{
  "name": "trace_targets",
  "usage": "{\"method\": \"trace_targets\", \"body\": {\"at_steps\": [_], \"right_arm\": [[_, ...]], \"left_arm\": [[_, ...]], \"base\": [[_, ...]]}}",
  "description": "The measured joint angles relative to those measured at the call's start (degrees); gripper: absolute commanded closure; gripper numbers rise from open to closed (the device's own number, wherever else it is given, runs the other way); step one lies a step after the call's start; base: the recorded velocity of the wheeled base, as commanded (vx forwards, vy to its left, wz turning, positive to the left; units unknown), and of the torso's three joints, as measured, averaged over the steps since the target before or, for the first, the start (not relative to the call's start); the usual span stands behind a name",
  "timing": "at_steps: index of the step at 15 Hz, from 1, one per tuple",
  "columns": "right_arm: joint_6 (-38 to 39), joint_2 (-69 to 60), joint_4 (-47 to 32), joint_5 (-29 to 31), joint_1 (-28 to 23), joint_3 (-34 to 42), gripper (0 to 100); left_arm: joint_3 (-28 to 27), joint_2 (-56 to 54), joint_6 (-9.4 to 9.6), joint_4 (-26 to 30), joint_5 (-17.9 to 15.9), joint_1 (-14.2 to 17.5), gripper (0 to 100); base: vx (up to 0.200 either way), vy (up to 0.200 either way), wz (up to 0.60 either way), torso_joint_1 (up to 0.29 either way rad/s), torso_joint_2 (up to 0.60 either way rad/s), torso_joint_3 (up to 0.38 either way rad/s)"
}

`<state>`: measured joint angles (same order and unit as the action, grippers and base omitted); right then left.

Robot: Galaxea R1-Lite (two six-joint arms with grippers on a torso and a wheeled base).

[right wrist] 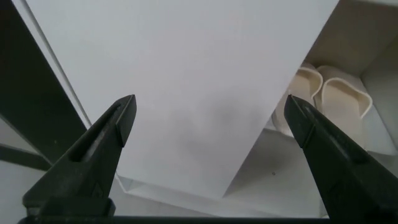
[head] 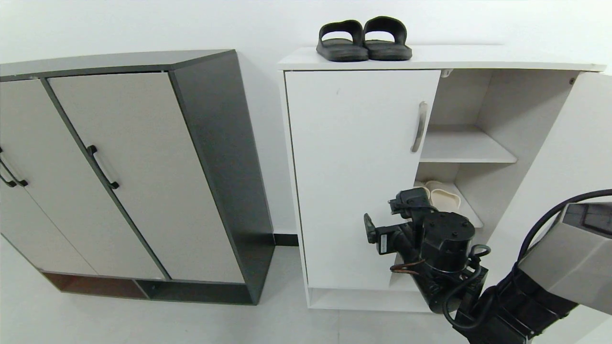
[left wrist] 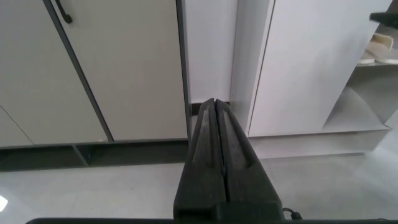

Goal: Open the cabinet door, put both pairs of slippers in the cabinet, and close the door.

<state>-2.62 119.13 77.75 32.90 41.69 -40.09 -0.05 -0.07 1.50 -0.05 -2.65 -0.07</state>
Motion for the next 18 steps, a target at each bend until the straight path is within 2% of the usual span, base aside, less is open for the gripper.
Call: {"method": "trace_targets", "body": {"at_steps": [8, 18], "right_arm": [[-0.09, 0.59, -0.29, 0.05, -0.05, 0.0, 0], [-0.09, 0.77, -0.35, 0.07, 0.04, -0.06, 0]], "left_arm": [[0.05, 0.0, 0.0, 0.1, 0.0, 0.0, 100], [0.05, 0.0, -0.02, 0.1, 0.0, 0.0, 100]], "base": [[0.0, 0.0, 0.0, 0.087, -0.47, -0.353], [0.0, 0.0, 0.0, 0.169, -0.48, -0.316]]}}
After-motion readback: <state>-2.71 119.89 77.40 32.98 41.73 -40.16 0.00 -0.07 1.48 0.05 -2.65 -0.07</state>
